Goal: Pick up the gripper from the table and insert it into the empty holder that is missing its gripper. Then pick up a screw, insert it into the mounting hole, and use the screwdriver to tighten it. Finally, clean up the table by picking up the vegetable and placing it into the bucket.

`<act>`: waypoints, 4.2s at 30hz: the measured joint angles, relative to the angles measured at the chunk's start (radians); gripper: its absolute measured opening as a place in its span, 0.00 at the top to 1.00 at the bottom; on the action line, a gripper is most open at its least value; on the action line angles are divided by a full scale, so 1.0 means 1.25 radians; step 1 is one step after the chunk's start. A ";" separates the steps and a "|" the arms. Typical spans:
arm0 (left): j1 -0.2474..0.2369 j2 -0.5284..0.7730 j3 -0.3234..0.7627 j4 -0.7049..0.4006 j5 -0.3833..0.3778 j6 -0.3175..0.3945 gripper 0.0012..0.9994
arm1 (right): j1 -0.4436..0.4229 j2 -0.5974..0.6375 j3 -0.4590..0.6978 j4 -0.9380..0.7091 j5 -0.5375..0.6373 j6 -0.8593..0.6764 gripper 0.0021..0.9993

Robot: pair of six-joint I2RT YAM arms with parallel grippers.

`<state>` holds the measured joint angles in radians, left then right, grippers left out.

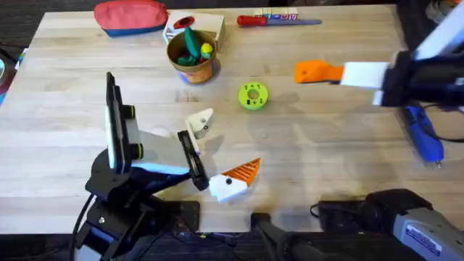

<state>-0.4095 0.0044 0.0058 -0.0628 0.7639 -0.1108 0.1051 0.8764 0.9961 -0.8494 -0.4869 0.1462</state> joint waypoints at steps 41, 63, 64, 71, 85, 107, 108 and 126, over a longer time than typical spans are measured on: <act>0.003 0.000 0.000 0.000 -0.005 -0.002 0.01 | 0.192 0.408 -0.244 0.596 -0.653 0.443 1.00; 0.005 0.000 0.000 0.001 -0.006 -0.001 0.01 | 0.221 0.441 -0.245 0.722 -0.655 0.494 1.00; 0.005 0.000 0.000 0.001 -0.006 -0.001 0.01 | 0.221 0.440 -0.245 0.723 -0.653 0.498 1.00; 0.005 0.000 0.000 0.001 -0.011 -0.002 0.01 | 0.248 0.440 -0.245 0.734 -0.618 0.514 1.00; 0.009 0.001 0.000 0.000 -0.027 -0.012 0.01 | 0.306 0.528 -0.245 0.940 -0.562 0.633 1.00; 0.018 0.008 0.001 0.000 -0.053 -0.046 0.01 | 0.336 0.629 -0.237 1.110 -0.599 0.700 0.73; 0.014 0.007 0.001 0.000 -0.043 -0.041 0.01 | 0.338 0.633 -0.237 1.106 -0.607 0.695 0.62; 0.005 0.005 0.001 -0.001 -0.003 -0.019 0.01 | 0.267 0.657 -0.238 1.186 -0.672 0.630 0.01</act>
<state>-0.4034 0.0109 0.0067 -0.0635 0.7601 -0.1341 0.4391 1.6973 0.6992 0.6333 -1.3271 0.9335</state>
